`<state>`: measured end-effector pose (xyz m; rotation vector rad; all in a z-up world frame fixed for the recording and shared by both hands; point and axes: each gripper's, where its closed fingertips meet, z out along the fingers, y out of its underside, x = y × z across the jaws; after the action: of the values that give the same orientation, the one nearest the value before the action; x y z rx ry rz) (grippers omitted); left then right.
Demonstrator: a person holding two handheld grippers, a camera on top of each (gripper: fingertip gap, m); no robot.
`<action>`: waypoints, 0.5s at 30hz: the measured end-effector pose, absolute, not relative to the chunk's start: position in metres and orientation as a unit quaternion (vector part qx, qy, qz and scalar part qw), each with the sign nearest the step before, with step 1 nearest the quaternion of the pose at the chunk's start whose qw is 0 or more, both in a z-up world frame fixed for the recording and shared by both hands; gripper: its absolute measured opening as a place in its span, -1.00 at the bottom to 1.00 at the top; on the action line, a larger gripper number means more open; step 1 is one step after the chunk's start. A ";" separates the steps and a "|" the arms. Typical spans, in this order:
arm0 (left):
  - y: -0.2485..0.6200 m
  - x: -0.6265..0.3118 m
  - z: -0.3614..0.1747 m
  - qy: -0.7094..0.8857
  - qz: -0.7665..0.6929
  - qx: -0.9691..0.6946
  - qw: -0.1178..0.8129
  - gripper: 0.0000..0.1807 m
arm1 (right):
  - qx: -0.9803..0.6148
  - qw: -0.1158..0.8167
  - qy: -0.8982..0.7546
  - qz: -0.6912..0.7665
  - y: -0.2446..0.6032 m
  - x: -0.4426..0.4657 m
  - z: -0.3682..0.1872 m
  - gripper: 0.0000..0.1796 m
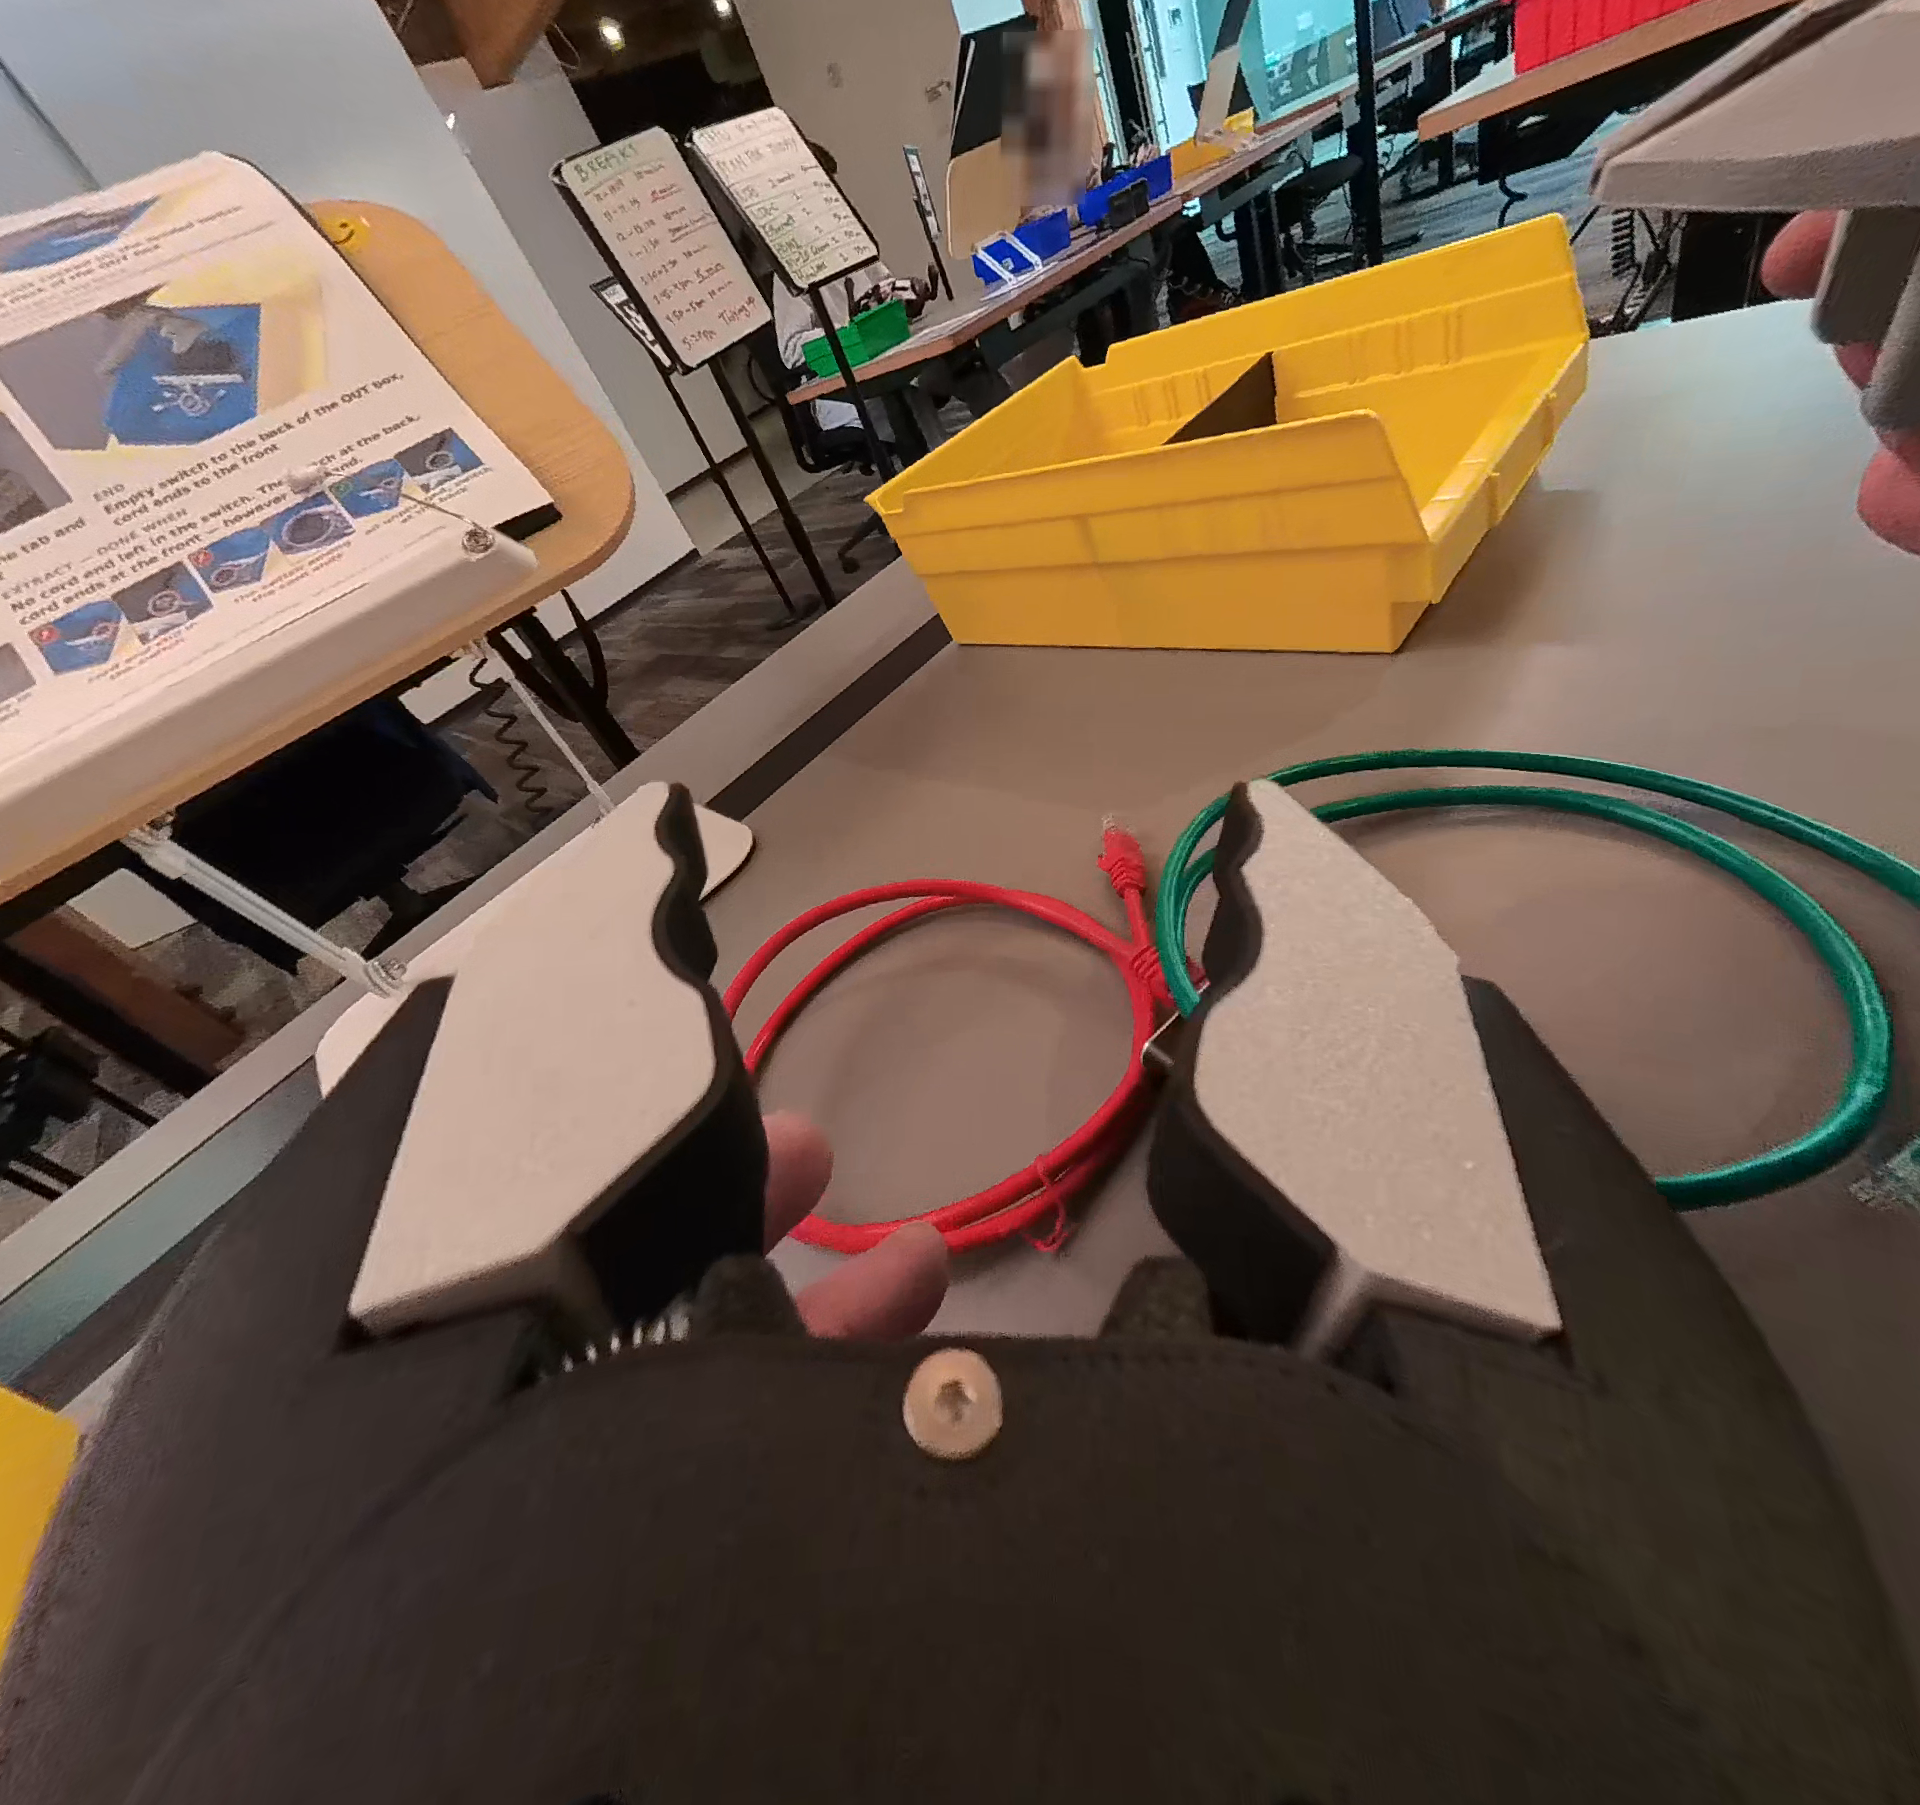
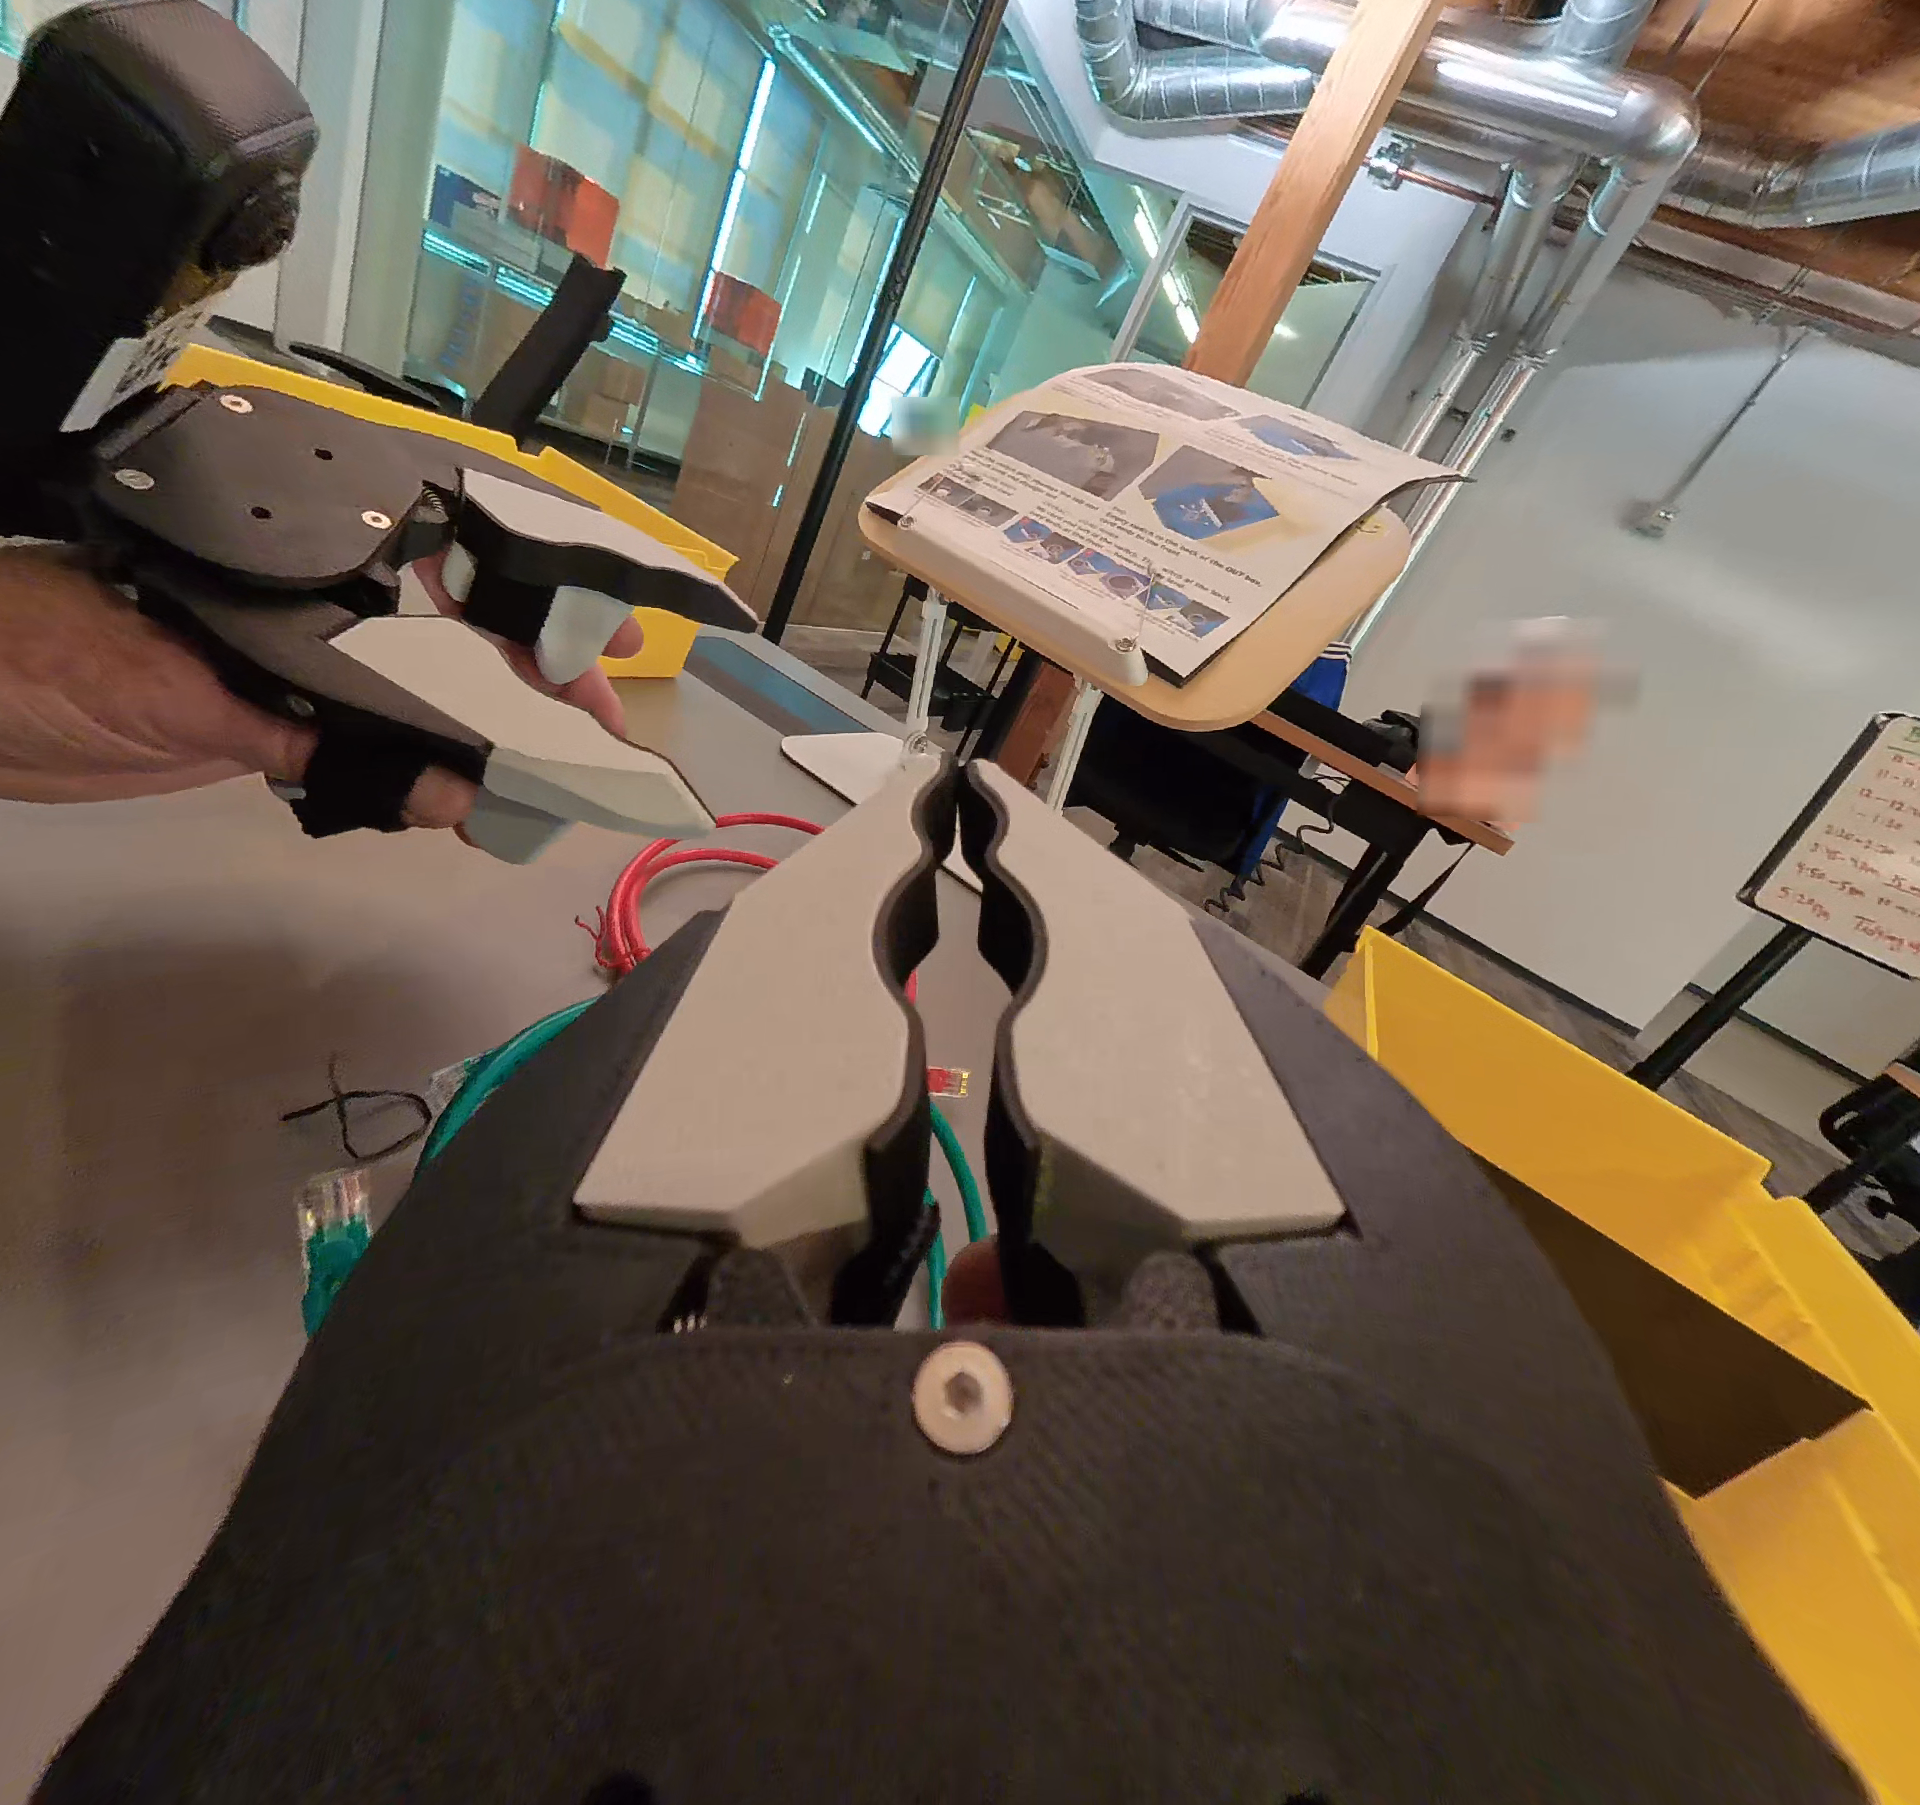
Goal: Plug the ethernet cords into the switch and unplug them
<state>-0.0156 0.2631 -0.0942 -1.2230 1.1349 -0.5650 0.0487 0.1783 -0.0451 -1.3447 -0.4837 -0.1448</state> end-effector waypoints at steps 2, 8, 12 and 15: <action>0.261 -0.012 -0.093 0.497 -0.252 -0.531 0.638 0.03 | -0.613 0.755 -0.220 -0.073 0.177 0.049 -0.044 -1.00; 0.253 0.002 -0.094 0.508 -0.259 -0.519 0.637 0.03 | -0.621 0.745 -0.224 -0.093 0.172 0.054 -0.048 -1.00; 0.250 0.011 -0.096 0.515 -0.264 -0.515 0.633 0.03 | -0.622 0.743 -0.218 -0.113 0.170 0.061 -0.048 -0.78; 0.247 0.016 -0.097 0.518 -0.265 -0.512 0.632 0.04 | -0.630 0.735 -0.223 -0.116 0.168 0.062 -0.052 -1.00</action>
<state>0.0160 0.2472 -0.0966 -1.1712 1.1851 -0.6069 0.0625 0.1682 -0.0523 -1.3841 -0.4908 -0.2539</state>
